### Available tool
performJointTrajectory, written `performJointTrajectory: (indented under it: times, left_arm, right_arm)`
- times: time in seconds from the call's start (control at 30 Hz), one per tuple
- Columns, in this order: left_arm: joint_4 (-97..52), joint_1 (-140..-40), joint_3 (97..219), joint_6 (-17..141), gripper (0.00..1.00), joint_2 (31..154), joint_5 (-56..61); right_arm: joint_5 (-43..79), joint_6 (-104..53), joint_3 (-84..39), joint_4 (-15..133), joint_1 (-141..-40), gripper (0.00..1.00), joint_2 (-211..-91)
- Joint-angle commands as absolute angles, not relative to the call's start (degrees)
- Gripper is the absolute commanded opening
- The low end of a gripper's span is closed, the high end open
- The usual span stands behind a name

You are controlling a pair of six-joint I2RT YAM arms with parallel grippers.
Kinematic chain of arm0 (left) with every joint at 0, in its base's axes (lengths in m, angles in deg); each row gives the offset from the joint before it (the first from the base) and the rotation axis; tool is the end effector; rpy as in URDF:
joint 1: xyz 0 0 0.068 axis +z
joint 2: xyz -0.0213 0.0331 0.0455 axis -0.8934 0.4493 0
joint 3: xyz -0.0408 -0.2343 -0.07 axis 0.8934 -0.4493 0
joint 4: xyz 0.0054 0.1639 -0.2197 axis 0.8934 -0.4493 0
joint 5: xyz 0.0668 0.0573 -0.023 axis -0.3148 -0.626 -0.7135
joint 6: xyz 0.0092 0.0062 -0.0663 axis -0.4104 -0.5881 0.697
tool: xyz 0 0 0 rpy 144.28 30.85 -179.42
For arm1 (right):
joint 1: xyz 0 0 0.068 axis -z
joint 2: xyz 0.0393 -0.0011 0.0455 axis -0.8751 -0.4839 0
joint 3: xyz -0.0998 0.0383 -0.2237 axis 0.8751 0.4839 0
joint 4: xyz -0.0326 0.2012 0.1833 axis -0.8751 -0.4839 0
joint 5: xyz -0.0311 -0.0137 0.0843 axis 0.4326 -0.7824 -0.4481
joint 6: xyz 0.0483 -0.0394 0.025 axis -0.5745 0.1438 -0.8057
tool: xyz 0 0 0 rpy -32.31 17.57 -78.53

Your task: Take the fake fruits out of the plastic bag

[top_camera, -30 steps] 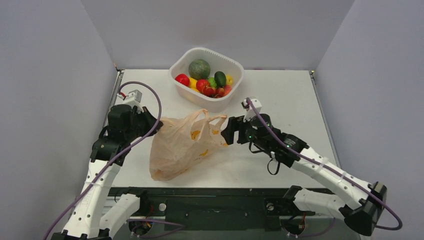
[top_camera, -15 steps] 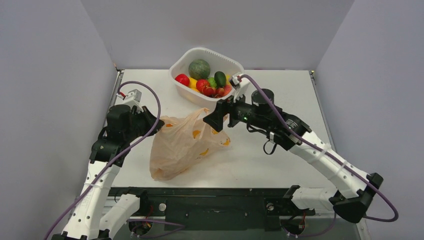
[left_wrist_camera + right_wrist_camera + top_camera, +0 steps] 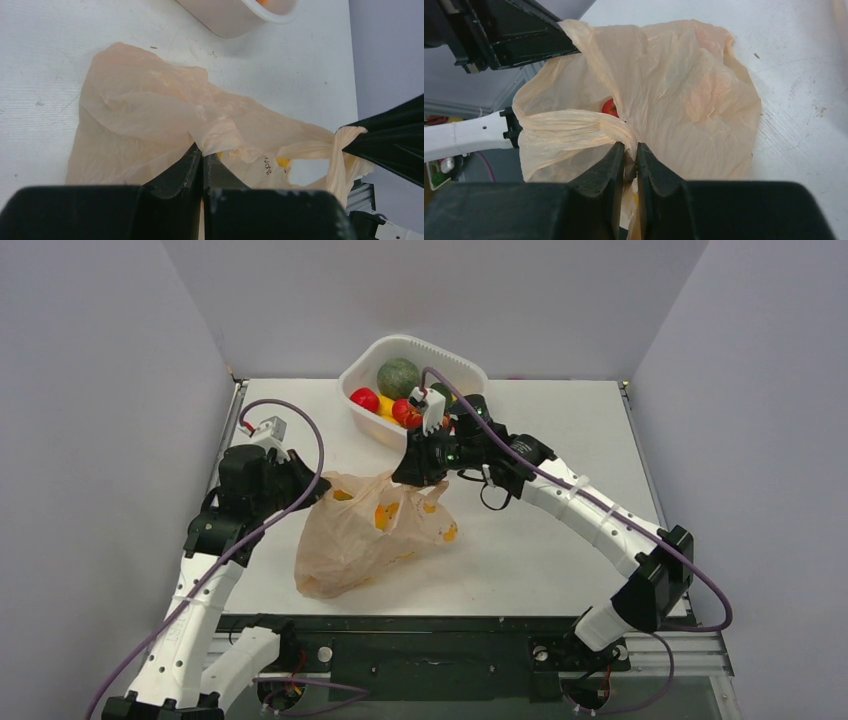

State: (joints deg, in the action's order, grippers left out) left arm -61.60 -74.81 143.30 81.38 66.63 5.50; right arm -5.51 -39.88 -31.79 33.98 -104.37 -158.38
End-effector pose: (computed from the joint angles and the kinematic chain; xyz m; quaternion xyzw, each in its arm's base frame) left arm 0.2172 -0.0550 0.3267 -0.0983 0.8550 -0.2629 0.4361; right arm 0.2572 0.2807 0.3379 -0.2916 0.7898 0.4565 0.2876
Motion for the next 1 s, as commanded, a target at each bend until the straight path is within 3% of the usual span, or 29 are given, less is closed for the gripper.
performJointTrajectory:
  times: [0.0,0.2,0.33,0.53,0.73,0.87,0.93,0.97]
  left_arm:
    - [-56.16,-74.52,144.08,84.87,0.0,68.49,5.01]
    - [-48.82,-73.51,146.61,92.37,0.0,74.63,2.78]
    - [-44.45,-72.34,150.14,96.12,0.0,78.72,2.33]
    - [-37.07,-69.42,148.96,100.94,0.0,77.74,6.24]
    - [-30.48,-67.23,138.88,106.72,0.0,72.21,13.75]
    - [-30.62,-64.92,134.26,107.0,0.0,69.15,16.12]
    - [-30.59,-63.82,133.1,106.63,0.0,68.38,18.41]
    - [-30.39,-63.65,132.64,106.4,0.0,68.23,20.56]
  right_arm:
    - [-3.83,-39.13,-34.72,34.36,-106.96,0.03,-153.19]
    - [6.52,-32.26,-39.11,27.89,-116.67,0.0,-148.98]
    - [21.2,-26.7,-38.55,24.5,-130.7,0.0,-148.32]
    - [36.63,-28.86,-24.69,34.18,-147.68,0.0,-150.77]
    - [40.45,-33.51,-14.39,48.52,-149.47,0.01,-161.78]
    - [40.88,-35.5,-13.87,49.9,-149.39,0.07,-163.94]
    - [40.67,-36.73,-12.83,50.55,-149.37,0.14,-162.42]
    - [40.73,-37.34,-11.9,50.71,-149.38,0.24,-160.54]
